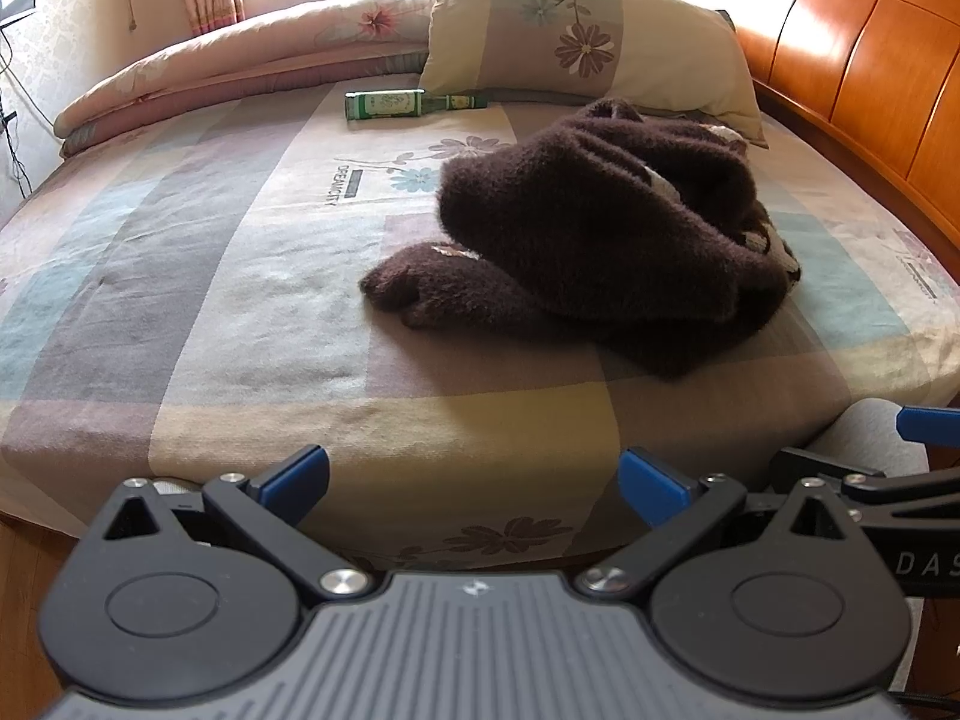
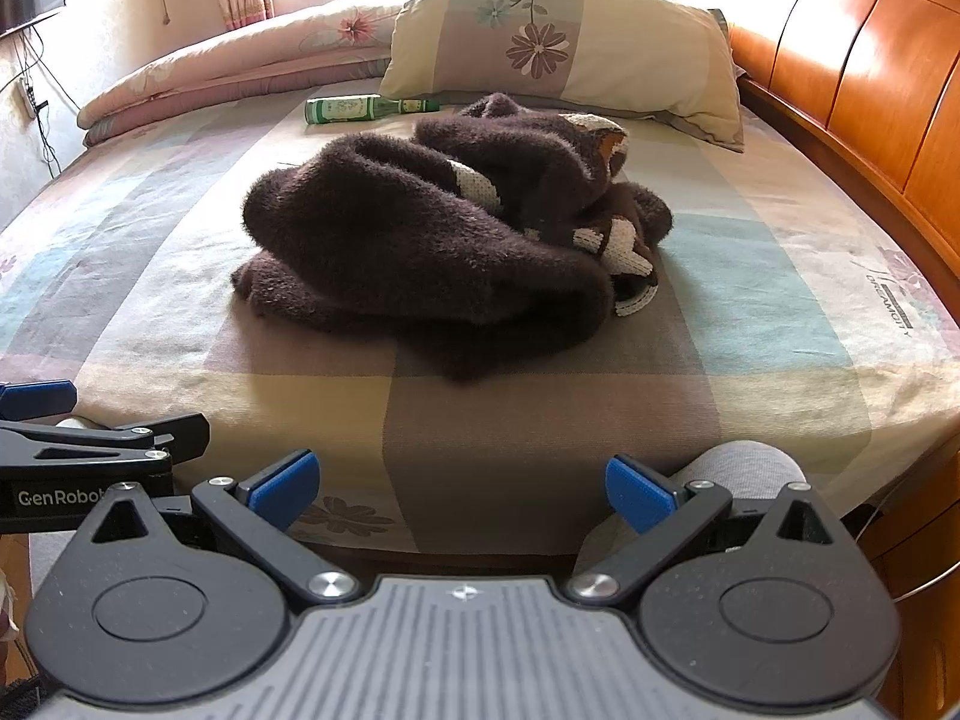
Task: Fold clothes
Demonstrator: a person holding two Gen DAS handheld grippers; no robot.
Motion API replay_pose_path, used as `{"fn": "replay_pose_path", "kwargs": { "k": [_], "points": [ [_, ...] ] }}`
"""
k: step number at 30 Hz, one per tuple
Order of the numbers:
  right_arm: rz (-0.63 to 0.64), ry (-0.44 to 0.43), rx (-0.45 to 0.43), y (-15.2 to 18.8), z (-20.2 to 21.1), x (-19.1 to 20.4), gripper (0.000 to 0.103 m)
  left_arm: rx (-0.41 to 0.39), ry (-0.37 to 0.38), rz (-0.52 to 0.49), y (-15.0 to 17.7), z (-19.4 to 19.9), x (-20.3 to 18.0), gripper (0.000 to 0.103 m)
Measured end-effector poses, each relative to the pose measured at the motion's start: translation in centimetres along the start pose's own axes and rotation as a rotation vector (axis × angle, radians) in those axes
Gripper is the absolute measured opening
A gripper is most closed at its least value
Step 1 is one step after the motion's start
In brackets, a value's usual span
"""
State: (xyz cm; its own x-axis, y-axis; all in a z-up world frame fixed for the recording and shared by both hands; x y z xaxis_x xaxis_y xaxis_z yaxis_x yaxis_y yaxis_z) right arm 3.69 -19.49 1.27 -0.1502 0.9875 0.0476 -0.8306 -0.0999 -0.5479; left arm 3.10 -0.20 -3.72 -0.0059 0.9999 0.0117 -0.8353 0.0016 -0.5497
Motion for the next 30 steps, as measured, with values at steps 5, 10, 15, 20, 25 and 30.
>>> {"fn": "replay_pose_path", "kwargs": {
  "k": [5,10,15,20,25,30],
  "points": [
    [-0.002,-0.005,0.003,0.0,-0.1,0.0,0.103,0.001,-0.005,0.000,-0.1,0.0,0.0,0.102],
    [0.000,-0.004,0.003,0.0,0.0,0.0,0.103,0.003,-0.003,0.002,-0.1,-0.1,0.0,0.102],
    [0.005,-0.001,0.001,-0.1,0.0,0.0,0.103,0.001,-0.001,0.003,-0.1,-0.1,0.1,0.102],
    [0.011,0.001,-0.003,-0.4,-0.1,0.1,0.103,0.005,-0.001,0.009,-0.3,-0.3,0.2,0.102],
    [0.011,-0.008,-0.002,-0.7,-0.5,0.0,0.103,-0.002,-0.009,0.007,-0.6,-0.5,0.1,0.102],
    [0.004,-0.020,0.010,-1.5,-1.2,-0.1,0.103,0.002,-0.022,0.007,-1.4,-0.9,0.3,0.102]
  ]
}}
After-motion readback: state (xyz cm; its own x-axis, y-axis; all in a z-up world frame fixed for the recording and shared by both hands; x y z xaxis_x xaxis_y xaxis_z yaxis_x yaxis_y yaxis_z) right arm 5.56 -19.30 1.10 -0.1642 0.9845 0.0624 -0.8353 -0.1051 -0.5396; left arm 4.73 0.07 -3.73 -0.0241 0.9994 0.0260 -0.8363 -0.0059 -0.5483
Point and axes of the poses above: each gripper's, at about its wrist camera, not at the fingertips, and z roughly against the way its jaws point, x to its left, y to its underside, the point moved 5 cm from there along -z, roughly the way its jaws point, and after that the axes turned 8 degrees about x, right-handed, at the moved point
